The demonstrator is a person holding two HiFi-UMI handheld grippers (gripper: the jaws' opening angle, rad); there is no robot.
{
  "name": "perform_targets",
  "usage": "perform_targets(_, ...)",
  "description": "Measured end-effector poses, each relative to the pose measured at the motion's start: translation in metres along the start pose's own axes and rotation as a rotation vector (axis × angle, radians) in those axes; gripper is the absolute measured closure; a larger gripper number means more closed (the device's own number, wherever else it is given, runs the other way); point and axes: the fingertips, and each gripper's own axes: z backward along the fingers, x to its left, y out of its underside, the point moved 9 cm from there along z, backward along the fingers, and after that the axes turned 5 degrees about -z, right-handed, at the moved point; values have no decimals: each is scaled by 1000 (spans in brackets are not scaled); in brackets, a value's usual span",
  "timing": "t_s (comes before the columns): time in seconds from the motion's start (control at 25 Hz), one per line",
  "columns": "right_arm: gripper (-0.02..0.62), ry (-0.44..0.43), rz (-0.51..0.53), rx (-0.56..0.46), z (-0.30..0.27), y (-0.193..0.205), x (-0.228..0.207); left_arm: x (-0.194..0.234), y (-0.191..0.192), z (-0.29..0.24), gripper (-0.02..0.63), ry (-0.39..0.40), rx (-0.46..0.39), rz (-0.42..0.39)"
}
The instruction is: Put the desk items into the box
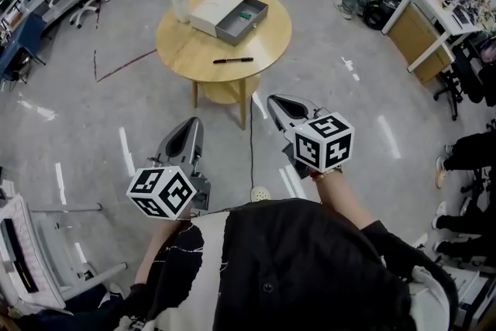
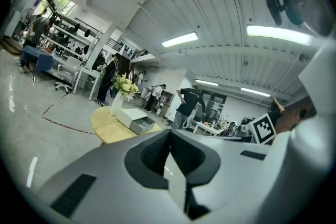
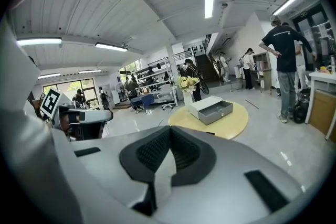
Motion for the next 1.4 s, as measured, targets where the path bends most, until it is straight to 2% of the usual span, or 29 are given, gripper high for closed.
perform_targets(0.52,591,-39,-7,19,-31,-22,-60,0,-2,-59,597,-52,-16,17)
perform_targets(1.0,591,-64,-20,1,-35,-28,-75,-6,-7,-77,597,-59,-26,0)
perform_targets(1.16,591,-77,-43,12,-34,-18,-75,-14,-1,-76,597,-50,-2,4)
perform_targets(1.4,591,-91,-105,63,-43,3,-78,-3,13,-63,597,-111,36,30)
